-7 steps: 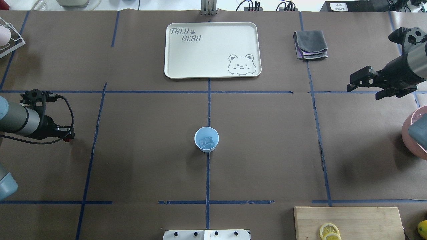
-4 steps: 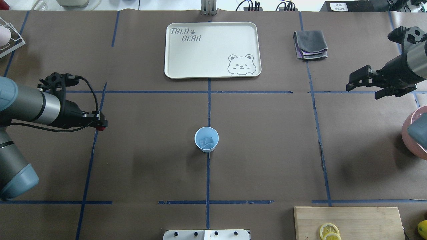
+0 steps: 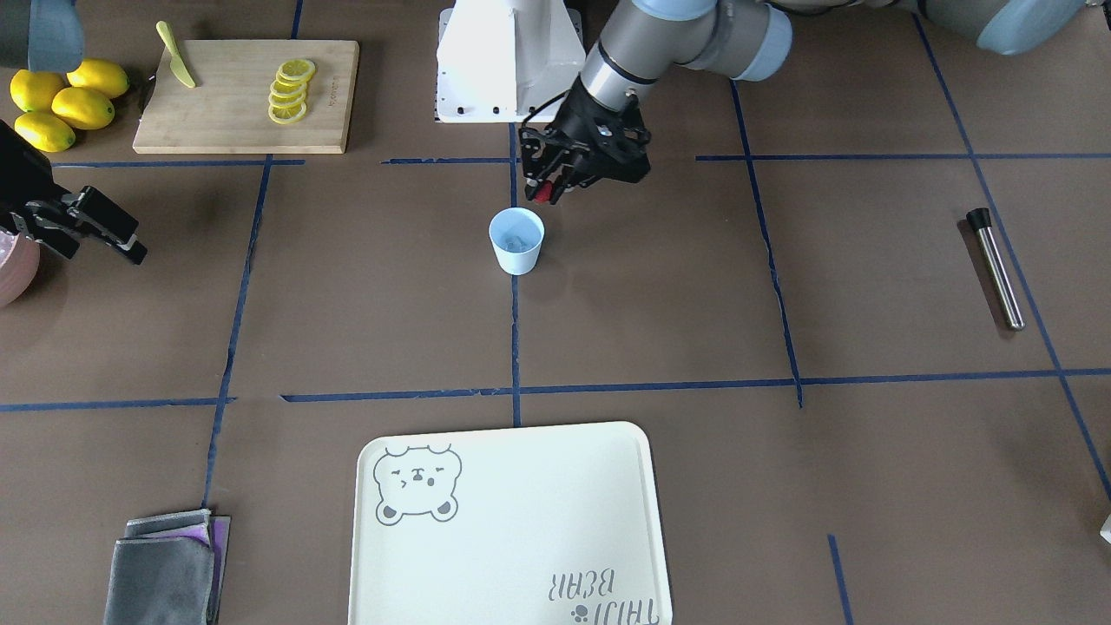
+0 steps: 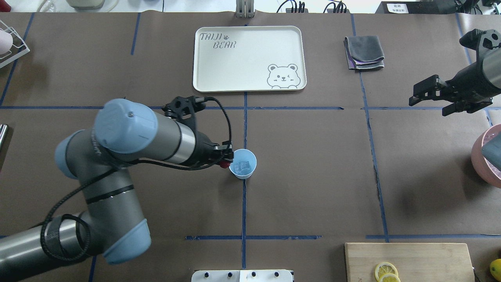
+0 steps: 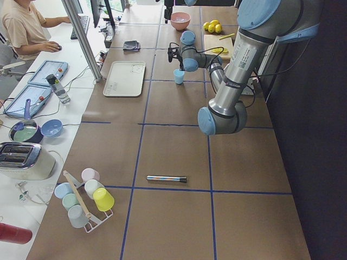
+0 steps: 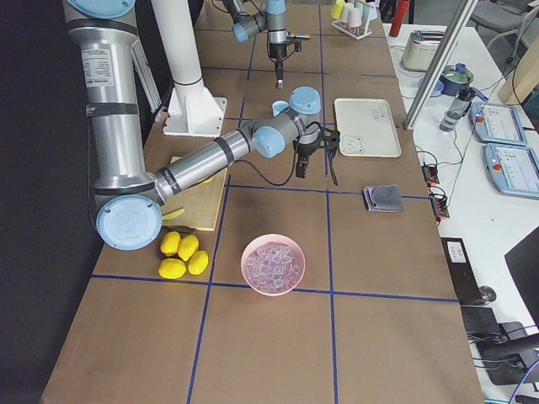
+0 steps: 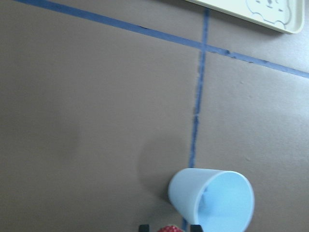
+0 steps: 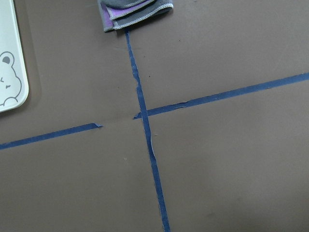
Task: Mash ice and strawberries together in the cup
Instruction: 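Carry the strawberry with the left gripper over the light-blue cup, then lower and open the left gripper to drop the strawberry into the cup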
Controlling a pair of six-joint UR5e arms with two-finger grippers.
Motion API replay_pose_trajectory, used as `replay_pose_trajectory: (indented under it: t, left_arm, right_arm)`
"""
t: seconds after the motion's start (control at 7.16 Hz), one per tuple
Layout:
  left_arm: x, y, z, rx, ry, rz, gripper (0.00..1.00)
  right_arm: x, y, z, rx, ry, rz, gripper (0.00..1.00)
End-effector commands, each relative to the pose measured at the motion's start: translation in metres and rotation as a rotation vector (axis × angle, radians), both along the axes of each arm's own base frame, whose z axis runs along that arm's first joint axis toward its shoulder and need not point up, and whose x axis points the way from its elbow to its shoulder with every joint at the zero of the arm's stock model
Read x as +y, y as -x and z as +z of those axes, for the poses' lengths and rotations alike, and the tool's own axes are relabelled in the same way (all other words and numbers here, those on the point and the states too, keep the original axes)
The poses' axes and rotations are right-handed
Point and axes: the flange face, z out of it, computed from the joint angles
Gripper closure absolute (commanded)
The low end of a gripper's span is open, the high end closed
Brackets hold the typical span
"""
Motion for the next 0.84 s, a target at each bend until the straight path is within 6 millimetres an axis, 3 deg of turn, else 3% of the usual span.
replay_pose_trajectory:
  t: [0.0, 0.7]
  left_arm:
    - [0.0051, -0.0185, -0.0097, -0.012, -0.008, -0.009, 1.0]
    - [-0.003, -0.0192, -0.0047, -0.04, -0.079, -0.056, 0.91]
  right_arm:
    - [0.0013, -0.0017, -0.0002, -0.002, 0.001, 0.0, 0.0]
    - [0.0014, -0.0017, 0.0013, -0.001, 0.003, 0.0, 0.0]
